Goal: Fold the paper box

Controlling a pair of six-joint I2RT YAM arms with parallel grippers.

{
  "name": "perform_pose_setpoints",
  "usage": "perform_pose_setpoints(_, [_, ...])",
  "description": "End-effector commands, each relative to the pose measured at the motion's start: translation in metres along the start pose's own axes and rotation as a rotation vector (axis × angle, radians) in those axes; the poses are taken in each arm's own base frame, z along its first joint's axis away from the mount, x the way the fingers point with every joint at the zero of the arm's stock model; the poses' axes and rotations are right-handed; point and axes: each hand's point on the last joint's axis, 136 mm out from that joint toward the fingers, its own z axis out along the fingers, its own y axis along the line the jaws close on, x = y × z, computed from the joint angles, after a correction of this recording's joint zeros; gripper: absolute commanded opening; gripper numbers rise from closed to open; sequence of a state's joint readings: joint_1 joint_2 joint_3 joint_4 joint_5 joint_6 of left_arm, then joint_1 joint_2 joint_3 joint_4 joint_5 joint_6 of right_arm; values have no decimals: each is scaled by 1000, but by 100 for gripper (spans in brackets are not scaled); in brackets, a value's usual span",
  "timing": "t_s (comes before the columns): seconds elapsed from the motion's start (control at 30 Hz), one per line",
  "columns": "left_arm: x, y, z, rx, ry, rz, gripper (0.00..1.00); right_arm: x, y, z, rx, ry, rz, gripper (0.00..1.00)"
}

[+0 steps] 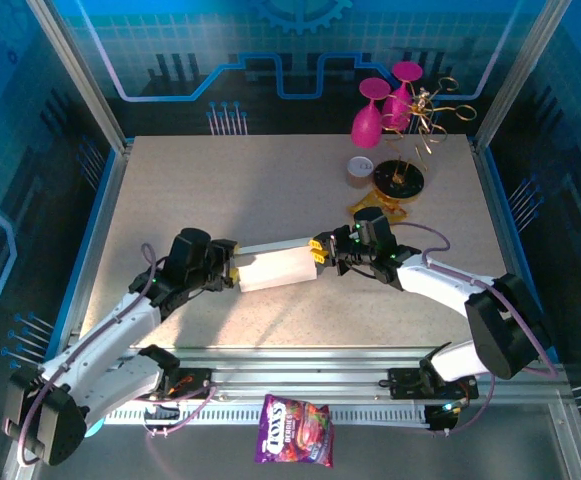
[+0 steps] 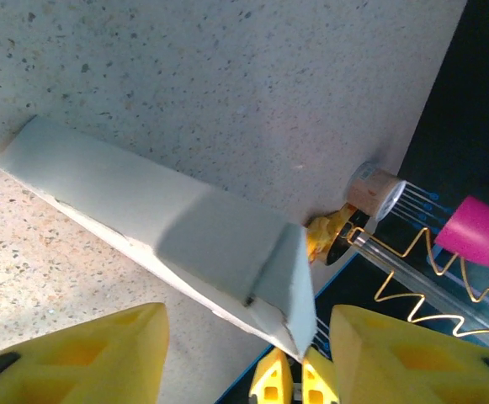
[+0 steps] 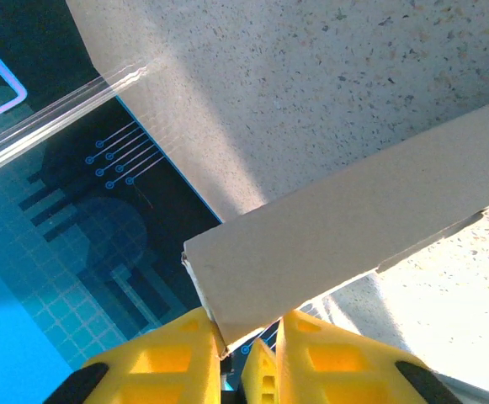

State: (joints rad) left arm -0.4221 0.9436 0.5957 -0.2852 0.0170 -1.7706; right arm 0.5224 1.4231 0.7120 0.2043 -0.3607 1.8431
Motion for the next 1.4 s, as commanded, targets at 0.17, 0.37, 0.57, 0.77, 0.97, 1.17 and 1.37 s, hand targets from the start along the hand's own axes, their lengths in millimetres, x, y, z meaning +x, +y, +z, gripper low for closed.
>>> perform_pose_setpoints(0.17, [-1, 10, 13, -4, 30, -31, 29, -5, -23, -2, 57, -13, 20, 20])
perform_pose_setpoints(0.37, [-1, 27, 10, -32, 50, -9, 21, -2, -32, -7, 76, 26, -53, 19])
perform_pose_setpoints(0.57, [11, 44, 1, -31, 109, 85, 17, 18, -45, -24, 106, 155, -354, 20])
perform_pose_setpoints(0.77, [24, 89, -18, -176, 144, 270, 22, 30, -111, -49, 234, 274, -580, 26])
perform_pose_setpoints(0.97, [26, 129, -6, -265, 170, 315, 26, 12, -149, -54, 303, 251, -645, 32])
perform_pose_setpoints(1.17, [22, 93, -17, -242, 95, 437, 40, -2, -117, -77, 354, 101, -736, 51])
perform_pose_setpoints(1.37, [2, 17, -27, -132, 46, 605, 99, -52, -65, -170, 444, -414, -874, 100])
